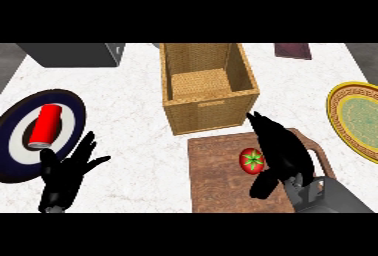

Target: Pick the tomato from the cutting board and place it in the basket

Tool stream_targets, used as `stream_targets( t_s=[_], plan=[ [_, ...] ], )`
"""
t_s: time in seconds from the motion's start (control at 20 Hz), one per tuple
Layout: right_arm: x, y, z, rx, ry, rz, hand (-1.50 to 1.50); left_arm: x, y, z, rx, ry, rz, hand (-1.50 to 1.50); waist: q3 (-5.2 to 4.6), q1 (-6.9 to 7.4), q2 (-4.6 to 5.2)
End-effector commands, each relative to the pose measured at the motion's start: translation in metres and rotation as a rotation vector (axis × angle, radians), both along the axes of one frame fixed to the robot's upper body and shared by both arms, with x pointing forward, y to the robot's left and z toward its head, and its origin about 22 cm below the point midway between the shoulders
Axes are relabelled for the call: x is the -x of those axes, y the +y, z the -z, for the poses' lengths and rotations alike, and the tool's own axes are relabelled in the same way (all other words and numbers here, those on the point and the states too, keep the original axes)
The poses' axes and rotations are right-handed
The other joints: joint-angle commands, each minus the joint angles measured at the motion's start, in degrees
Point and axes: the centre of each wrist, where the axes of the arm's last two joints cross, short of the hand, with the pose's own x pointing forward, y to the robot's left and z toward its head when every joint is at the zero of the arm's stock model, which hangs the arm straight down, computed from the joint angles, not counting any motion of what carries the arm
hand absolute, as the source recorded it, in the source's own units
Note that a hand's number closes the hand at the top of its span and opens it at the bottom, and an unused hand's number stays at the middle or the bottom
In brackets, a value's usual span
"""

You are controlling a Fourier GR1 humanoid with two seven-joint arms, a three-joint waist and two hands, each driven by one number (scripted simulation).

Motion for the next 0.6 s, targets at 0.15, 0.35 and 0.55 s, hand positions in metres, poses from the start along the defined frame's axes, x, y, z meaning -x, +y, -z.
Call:
stream_targets(
  t_s=[0.15, 0.35, 0.55],
  plan=[
    [-0.010, 0.013, 0.022, 0.083, 0.106, 0.035, -1.50, 0.019, 0.009, 0.032, -0.028, 0.125, -0.020, 0.00, -0.57, 0.27, 0.58],
    [-0.009, -0.009, 0.017, 0.053, 0.111, 0.050, -1.50, 0.004, 0.022, 0.020, -0.025, 0.137, -0.016, 0.00, -0.55, -0.27, 0.52],
    [-0.012, 0.009, 0.031, 0.072, 0.103, 0.031, -1.50, 0.009, 0.006, 0.028, -0.019, 0.124, -0.014, 0.00, -0.54, 0.10, 0.54]
  ],
)
